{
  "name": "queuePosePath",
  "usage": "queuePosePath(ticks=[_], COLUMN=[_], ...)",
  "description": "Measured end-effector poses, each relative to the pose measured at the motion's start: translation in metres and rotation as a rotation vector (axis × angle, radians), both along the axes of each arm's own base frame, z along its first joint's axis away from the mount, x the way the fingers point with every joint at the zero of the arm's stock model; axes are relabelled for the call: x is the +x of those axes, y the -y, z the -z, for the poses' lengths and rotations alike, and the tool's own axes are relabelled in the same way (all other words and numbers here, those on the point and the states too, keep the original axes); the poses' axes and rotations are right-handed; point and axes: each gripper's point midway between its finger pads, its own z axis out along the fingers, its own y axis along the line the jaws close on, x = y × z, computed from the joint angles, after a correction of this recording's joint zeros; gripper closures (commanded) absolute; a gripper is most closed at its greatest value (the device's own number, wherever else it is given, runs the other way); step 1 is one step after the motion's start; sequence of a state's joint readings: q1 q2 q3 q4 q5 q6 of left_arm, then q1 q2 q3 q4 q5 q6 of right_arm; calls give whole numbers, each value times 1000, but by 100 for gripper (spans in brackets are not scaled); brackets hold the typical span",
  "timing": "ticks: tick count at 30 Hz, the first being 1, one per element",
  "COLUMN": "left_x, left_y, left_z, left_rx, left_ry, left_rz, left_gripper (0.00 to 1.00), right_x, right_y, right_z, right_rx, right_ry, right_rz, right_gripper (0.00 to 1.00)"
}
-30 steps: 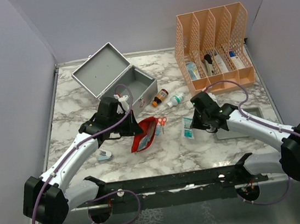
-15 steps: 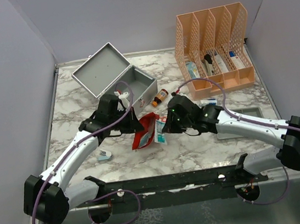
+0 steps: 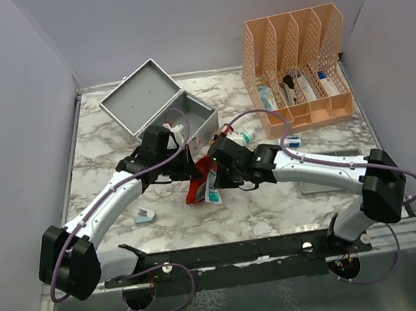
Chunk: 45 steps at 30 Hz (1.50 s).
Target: Organize the medicine kit
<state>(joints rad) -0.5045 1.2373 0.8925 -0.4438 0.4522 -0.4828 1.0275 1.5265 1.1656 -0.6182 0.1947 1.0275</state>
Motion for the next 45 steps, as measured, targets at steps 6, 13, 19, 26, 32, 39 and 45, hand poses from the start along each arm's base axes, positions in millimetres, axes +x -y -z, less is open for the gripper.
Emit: queuePosePath(ticks=[6,13,19,26,32,39,45], left_x=[1,1,1,1,1,1,1], left_y=[1,1,1,1,1,0,0], left_z=[11,12,12,12,12,12,12], left_rx=[19,19,19,19,19,19,20], left_ry=[-35,-36,-36,-36,-37,-37,-37], left_rz=[-1,-1,-1,-1,-1,-1,-1], left_gripper=[100,100,100,100,100,100,100], right_x=[3,3,8,24,35,43,43], right_y=[-4,1,0,-15,-17,-25,-26], right_z=[2,-21,-29,-28,-22,-13,-3], right_rx=[-3,126,244,364,425,461,443], right_ry=[-8,55,104,129,146,130,118], right_rz=[16,56,113,204,287,331,337], right_gripper=[99,99,99,99,99,98,87])
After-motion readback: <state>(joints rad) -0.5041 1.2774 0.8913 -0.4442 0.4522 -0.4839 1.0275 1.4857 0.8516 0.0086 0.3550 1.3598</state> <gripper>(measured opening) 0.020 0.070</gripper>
